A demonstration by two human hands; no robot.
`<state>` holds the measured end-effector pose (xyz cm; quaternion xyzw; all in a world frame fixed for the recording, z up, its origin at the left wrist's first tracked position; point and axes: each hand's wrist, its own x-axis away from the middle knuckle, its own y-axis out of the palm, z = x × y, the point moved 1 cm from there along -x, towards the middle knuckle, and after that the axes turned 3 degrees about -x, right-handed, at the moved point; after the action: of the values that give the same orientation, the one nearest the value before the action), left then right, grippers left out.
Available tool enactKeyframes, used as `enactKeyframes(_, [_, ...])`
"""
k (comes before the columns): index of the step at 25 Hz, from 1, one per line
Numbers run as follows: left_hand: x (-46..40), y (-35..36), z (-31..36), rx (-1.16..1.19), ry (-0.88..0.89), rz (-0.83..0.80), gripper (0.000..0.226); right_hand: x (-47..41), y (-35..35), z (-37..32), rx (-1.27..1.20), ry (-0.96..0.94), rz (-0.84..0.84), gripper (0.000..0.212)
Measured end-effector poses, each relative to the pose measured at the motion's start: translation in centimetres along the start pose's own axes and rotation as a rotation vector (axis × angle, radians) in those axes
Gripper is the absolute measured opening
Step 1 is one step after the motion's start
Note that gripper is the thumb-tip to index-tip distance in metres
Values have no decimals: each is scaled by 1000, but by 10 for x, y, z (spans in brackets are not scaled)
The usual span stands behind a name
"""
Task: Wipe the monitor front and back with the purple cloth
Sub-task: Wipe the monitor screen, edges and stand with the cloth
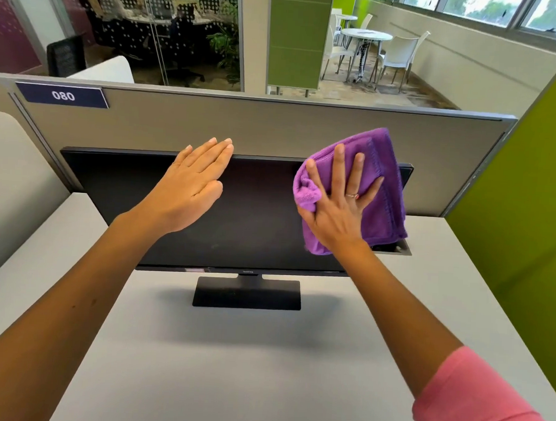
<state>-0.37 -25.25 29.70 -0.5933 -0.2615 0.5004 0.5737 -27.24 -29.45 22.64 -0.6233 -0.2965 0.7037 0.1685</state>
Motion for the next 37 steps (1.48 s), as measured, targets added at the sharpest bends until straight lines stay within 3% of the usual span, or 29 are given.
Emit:
enactKeyframes(7, [28, -5, -47, -34, -262, 277, 56, 94, 42, 8, 14, -103, -191, 84])
enactKeyframes(11, [54, -10, -97, -9, -390, 388, 55, 107, 30, 41, -130, 255, -193, 70])
enactKeyframes(13, [62, -9, -120, 187, -419, 413, 57, 84, 20, 38, -219, 406, -151, 61])
enactKeyframes(14, [64, -12, -125, 411, -482, 441, 61, 69, 16, 31, -231, 435, -120, 60])
enactKeyframes(16, [62, -20, -128, 849, -627, 537, 71, 43, 10, 5, -230, 426, -81, 60])
enactKeyframes(17, [61, -22, -130, 943, -676, 568, 73, 34, 9, -11, -223, 400, -71, 60])
enactKeyframes(22, [64, -26, -133, 972, -718, 489, 69, 20, 15, -93, -254, 296, -80, 58])
enactKeyframes(26, [71, -32, -129, 883, -714, 426, 76, 42, 39, -145, -194, 59, -151, 61])
enactKeyframes(31, [78, -37, -135, 782, -635, 328, 65, 76, 53, -113, -41, -64, -192, 72])
enactKeyframes(33, [79, -37, -139, 751, -588, 284, 61, 77, 47, -95, -25, 4, -179, 72])
enactKeyframes(37, [80, -38, -143, 737, -531, 256, 56, 38, 32, -118, -180, 345, -103, 69])
